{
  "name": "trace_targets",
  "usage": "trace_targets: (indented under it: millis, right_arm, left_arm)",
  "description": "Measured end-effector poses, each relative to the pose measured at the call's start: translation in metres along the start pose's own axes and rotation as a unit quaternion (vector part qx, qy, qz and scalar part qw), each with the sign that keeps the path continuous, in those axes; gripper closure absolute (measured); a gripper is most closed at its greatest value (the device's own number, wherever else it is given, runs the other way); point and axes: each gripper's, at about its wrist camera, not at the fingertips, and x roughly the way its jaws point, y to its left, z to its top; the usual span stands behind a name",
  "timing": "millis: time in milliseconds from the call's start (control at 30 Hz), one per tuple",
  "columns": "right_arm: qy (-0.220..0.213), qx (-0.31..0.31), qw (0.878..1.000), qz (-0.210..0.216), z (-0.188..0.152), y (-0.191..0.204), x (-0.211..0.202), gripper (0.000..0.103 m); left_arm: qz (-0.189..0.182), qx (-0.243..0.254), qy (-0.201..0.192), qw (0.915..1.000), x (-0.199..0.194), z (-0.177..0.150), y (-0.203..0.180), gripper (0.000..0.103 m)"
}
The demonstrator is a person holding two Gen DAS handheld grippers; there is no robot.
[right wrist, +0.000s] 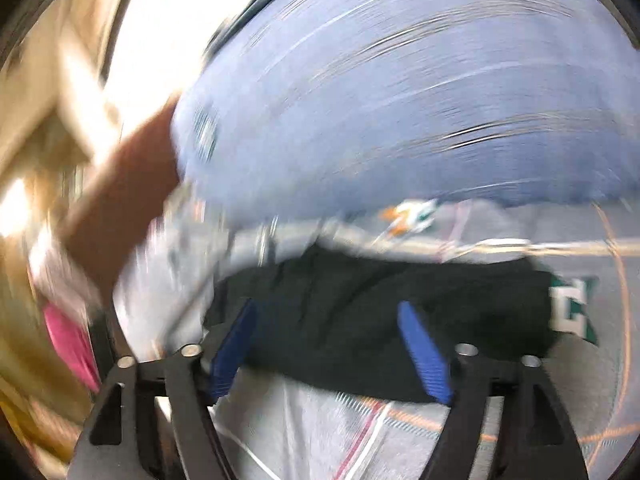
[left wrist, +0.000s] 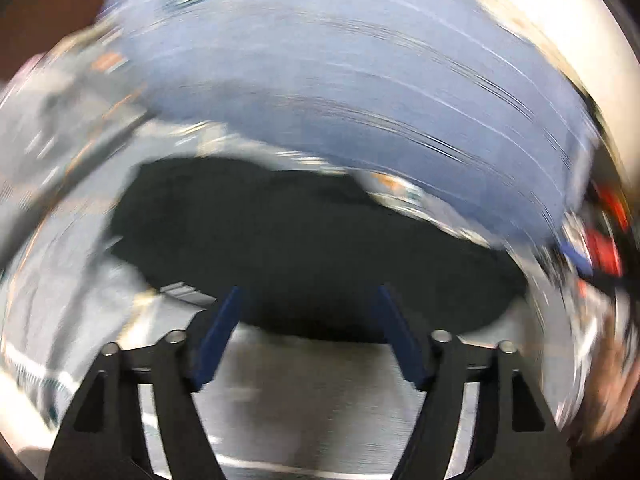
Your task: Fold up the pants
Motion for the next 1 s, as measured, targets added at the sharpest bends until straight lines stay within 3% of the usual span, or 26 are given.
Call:
trace_targets:
  millis: [100, 200, 300, 367, 533, 567, 633, 767, 800, 933, 1000]
  right_arm:
    - [-0.035, 0.066, 0.997, -0.02, 0.017, -0.042, -0.022, 0.022]
    - [-0.029, 0.133, 0.99, -0.047, 0.026, -0.081, -0.028, 0.019]
    - [-0.014, 0.191, 0.978, -0.086, 0.023, -0.113, -0.029, 0.019]
    - [0.01, 0.203, 0.974, -0.1, 0.022, -0.125, -0.025, 0.019]
    - [0.033, 0.247, 0.964, -0.087, 0.016, -0.148, -0.018, 0.019]
    - [0.036, 0.254, 0.963, -0.084, 0.015, -0.151, -0.017, 0.019]
    - [0.041, 0.256, 0.963, -0.079, 0.015, -0.154, -0.017, 0.019]
    - [0.036, 0.265, 0.961, -0.07, 0.013, -0.157, -0.019, 0.019]
    - [0.036, 0.268, 0.961, -0.064, 0.013, -0.158, -0.019, 0.019]
    - [0.061, 0.277, 0.958, -0.034, 0.009, -0.159, -0.007, 0.019]
    - [0.084, 0.285, 0.955, 0.002, 0.006, -0.158, 0.009, 0.019]
  left_arm:
    - [-0.044, 0.079, 0.018, 0.9958, 0.02, 0.004, -0.065, 0.02]
    - [-0.059, 0.136, 0.047, 0.9879, 0.05, 0.002, -0.119, 0.02]
    - [-0.103, 0.208, 0.089, 0.9687, 0.083, -0.008, -0.171, 0.02]
    - [-0.115, 0.257, 0.094, 0.9549, 0.094, -0.016, -0.199, 0.02]
    - [-0.063, 0.369, 0.09, 0.9229, 0.127, -0.036, -0.254, 0.02]
    - [-0.05, 0.384, 0.09, 0.9177, 0.133, -0.038, -0.262, 0.024]
    - [-0.041, 0.397, 0.106, 0.9109, 0.148, -0.039, -0.269, 0.047]
    - [-0.023, 0.386, 0.101, 0.9167, 0.156, -0.03, -0.271, 0.088]
    - [-0.028, 0.367, 0.102, 0.924, 0.156, -0.025, -0.264, 0.093]
    - [-0.094, 0.277, 0.118, 0.949, 0.144, -0.007, -0.23, 0.095]
    - [-0.116, 0.239, 0.127, 0.9557, 0.14, -0.002, -0.219, 0.095]
